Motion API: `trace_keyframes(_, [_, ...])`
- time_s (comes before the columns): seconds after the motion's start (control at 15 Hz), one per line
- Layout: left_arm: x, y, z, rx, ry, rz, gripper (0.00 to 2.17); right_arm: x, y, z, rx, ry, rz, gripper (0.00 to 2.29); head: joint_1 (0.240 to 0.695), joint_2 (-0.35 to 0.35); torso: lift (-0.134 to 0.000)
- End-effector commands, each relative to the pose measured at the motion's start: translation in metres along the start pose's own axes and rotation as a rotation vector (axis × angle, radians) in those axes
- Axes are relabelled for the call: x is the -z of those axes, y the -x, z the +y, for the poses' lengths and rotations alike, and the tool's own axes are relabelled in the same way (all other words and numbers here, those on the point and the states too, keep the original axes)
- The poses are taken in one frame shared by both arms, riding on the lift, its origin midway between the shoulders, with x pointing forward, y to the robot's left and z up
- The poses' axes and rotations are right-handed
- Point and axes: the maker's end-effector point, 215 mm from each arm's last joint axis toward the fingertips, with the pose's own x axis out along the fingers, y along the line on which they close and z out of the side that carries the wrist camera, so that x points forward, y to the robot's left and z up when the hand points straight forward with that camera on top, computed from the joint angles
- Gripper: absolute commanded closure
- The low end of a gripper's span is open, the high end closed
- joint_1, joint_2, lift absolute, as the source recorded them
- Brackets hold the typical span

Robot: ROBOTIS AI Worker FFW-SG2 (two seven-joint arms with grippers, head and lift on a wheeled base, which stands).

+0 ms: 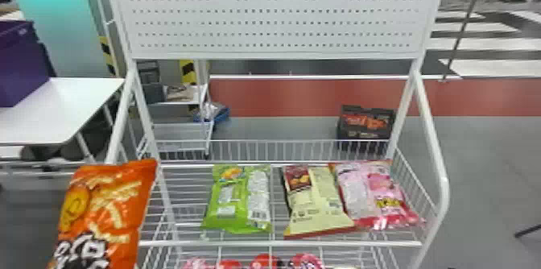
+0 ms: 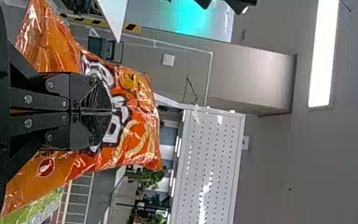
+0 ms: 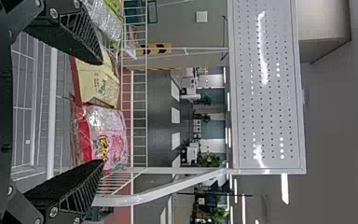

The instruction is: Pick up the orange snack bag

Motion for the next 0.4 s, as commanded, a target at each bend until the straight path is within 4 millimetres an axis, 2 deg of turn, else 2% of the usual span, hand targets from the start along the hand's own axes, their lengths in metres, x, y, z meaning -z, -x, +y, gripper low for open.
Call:
trace_keyframes(0.0, [-0.0018, 0.0008, 0.0019, -0.001, -0.004, -0.004, 1.42, -0.0007, 0.0, 0.001, -0.001, -0.002, -0.001, 0.14, 0.499, 0.0, 0.0])
trace_keyframes(0.33, [0.0018, 0.0044, 0.0018, 0.004, -0.006, 0.007, 1.42, -0.0001, 0.0005, 0.0007, 0.0, -0.001, 0.0, 0.14, 0.499, 0.0, 0.0])
